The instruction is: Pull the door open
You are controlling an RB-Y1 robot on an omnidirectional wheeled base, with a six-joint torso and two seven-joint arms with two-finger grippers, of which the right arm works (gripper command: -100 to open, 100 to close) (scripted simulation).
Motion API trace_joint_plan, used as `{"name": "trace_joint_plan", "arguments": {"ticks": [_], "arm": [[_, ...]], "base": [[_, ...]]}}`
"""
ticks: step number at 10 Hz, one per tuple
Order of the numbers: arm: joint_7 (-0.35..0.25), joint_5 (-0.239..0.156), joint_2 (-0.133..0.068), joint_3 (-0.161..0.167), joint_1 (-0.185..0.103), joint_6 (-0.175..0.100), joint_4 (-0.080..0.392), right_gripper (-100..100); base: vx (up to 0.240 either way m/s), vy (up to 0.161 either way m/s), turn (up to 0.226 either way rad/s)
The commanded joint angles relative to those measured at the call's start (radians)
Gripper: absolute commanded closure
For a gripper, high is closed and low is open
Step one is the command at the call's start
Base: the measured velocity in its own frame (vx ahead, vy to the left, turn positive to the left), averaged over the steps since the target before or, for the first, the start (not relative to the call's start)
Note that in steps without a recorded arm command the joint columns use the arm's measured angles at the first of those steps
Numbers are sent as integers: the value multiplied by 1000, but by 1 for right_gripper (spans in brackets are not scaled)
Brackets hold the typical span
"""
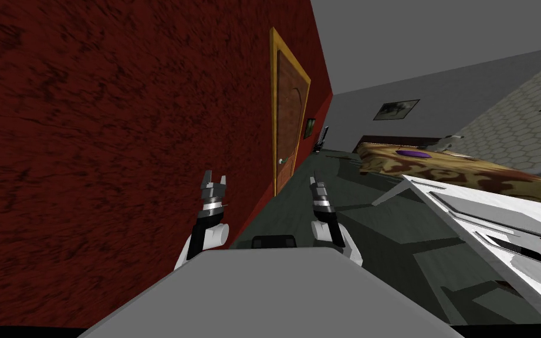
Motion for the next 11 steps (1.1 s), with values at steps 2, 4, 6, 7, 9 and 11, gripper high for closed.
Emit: {"name": "trace_joint_plan", "arguments": {"ticks": [2,4,6,7,9,11], "arm": [[-13,-4,-16,-1,-30,-9,59,-100],[-20,-6,-25,0,-54,-17,108,-100],[-28,-8,-34,2,-78,-25,157,-100],[-32,-9,-38,3,-91,-30,184,-100],[-40,-11,-46,5,-118,-39,238,-100],[-48,-14,-55,7,-144,-48,292,-100]], "base": [[82,-69,111],[83,-89,140],[73,-91,114],[83,-101,120],[70,-109,140],[67,-117,156]]}}
